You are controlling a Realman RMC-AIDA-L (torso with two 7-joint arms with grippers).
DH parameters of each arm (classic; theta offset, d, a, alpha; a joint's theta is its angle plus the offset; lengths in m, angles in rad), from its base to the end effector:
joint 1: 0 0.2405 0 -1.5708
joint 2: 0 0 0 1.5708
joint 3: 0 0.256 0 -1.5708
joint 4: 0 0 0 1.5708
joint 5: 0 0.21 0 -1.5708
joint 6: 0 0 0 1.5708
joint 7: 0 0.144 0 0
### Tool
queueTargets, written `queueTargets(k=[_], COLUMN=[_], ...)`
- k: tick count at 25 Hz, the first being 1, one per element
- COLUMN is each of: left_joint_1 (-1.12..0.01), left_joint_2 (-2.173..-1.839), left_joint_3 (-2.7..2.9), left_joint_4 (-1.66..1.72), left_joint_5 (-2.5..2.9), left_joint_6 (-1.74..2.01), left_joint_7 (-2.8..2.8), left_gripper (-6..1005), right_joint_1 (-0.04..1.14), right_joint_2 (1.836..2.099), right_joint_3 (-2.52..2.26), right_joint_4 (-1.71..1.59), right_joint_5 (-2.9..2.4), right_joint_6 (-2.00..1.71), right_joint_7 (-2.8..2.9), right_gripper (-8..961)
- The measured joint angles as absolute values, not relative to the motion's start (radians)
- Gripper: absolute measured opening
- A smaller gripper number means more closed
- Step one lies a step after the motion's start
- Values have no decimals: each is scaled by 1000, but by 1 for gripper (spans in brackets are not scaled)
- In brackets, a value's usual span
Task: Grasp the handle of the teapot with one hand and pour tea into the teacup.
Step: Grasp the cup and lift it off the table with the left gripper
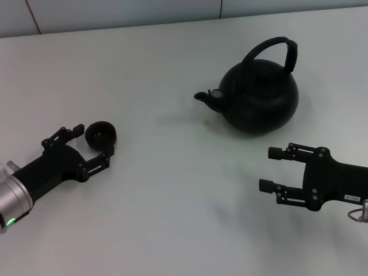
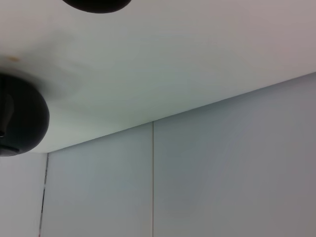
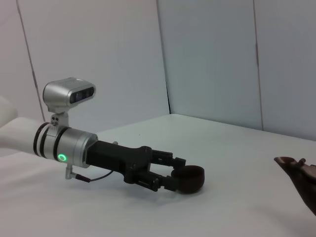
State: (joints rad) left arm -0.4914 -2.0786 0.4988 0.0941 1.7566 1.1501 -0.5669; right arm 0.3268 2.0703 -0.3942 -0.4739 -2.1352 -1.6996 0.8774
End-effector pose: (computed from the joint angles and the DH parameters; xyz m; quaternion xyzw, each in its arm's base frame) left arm -0.3253 0.3034 -0.0684 -0.8962 -0.1917 -0.2120 0.3394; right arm 0.3324 0.2382 -0.0054 -0.9274 0.1636 0.2742 0.1947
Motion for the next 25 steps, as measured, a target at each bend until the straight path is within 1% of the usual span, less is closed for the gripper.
queueTargets(k=[25], left_joint_1=[-549], left_joint_2=[-2078], left_joint_3=[475], left_joint_4=[44], left_joint_5=[1756], left_joint_6=[1088], left_joint_7=[-513], left_gripper=[860], right_joint_1=[322], right_joint_2=[2068], right_joint_3=[-393], right_joint_4=[-477], right_joint_5=[-2135], right_joint_6=[-1700], right_joint_7=[883], right_gripper=[722])
